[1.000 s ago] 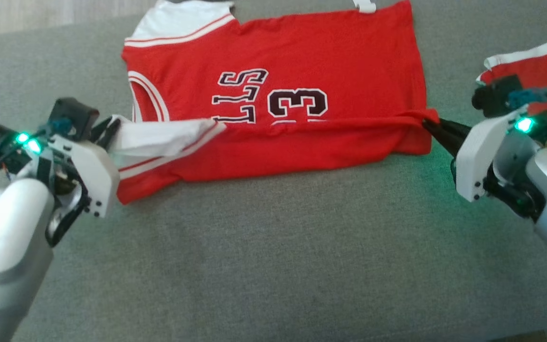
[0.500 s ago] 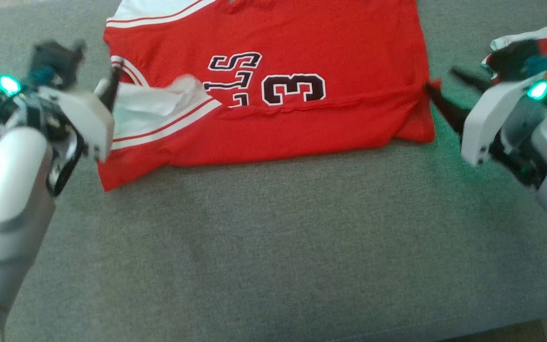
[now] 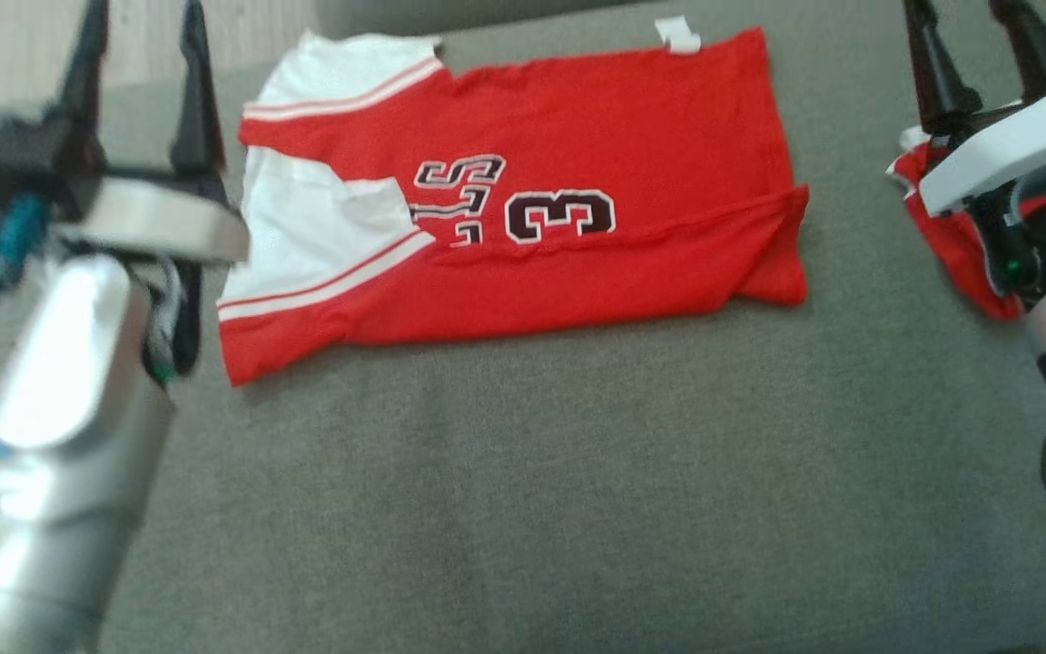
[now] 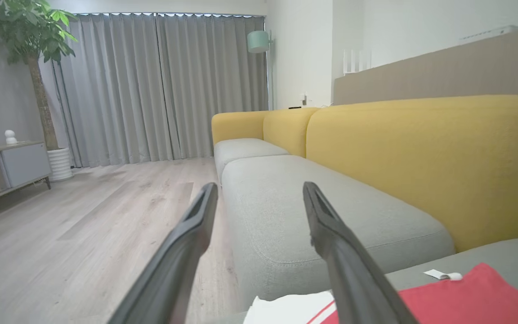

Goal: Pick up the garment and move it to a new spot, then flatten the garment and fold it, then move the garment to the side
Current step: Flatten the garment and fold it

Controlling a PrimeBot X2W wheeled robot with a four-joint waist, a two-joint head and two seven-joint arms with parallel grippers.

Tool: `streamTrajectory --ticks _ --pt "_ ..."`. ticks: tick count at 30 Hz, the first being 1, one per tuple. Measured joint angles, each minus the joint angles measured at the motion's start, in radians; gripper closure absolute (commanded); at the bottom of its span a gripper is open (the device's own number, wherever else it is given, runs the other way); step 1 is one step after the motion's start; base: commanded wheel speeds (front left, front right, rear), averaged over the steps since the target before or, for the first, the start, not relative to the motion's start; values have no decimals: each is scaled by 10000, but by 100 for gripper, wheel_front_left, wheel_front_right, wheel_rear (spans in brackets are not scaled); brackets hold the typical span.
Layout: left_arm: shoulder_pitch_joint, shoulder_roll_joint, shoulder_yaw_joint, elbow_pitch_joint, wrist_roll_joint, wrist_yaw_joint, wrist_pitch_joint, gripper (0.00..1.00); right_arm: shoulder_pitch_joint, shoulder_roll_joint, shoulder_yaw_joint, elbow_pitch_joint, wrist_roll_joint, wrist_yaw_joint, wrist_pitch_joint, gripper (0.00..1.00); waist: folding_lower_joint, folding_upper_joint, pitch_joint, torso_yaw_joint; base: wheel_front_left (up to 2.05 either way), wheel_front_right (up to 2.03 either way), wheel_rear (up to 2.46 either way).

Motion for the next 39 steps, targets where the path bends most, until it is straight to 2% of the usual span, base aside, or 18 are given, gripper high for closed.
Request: streamTrajectory --ticks 3,7,12,13,14,18,23,27,31,34,39 --pt "842 -109 192 -518 -10 201 -33 0 574 497 -1089 -401 -1011 0 -90 0 -1 0 -392 28 0 0 0" --pt "1875 -351 669 -1574 65 502 -73 0 1992 1446 -3076 -1751 -2456 0 -92 0 -1 0 -851 83 0 0 0" --pt "3464 -920 1051 -2543 391 616 -75 0 4327 2951 -5053 -3427 -4090 0 -104 0 -2 0 -1305 204 0 0 0" --pt "4102 -1064 1254 -2690 529 656 -75 0 5216 3361 -5463 -3977 -4617 0 -104 0 -1 0 -1445 251 0 0 0" --pt "4408 -1127 1319 -2752 698 658 -73 0 5642 3511 -5712 -4276 -4880 0 -104 0 -2 0 -1505 283 0 0 0" --pt "5188 -1476 1651 -2964 884 633 -73 0 6748 3607 -6073 -5009 -5331 0 -105 0 -2 0 -1606 381 0 0 0" --pt "5930 -1831 2330 -3068 1302 500 -73 0 7868 3657 -5628 -5277 -4823 0 -104 0 0 0 -1603 363 0 0 0" --pt "6246 -2169 2638 -3053 1448 313 -73 0 8140 3749 -5538 -5474 -4594 0 -105 0 0 0 -1489 330 0 0 0" --pt "6249 -2243 2711 -2894 1710 -40 -73 0 8140 3749 -5524 -5687 -4525 0 -104 0 1 1 -1273 302 0 0 0" --pt "6168 -2303 2694 -2493 1881 -203 -73 0 8089 3749 -5524 -5789 -4447 0 -104 0 2 0 -1091 278 0 0 0" --pt "5626 -2336 2546 -1051 1944 -374 247 0 7864 3749 -5371 -5858 -4443 0 -105 0 2 0 -727 187 0 0 0"
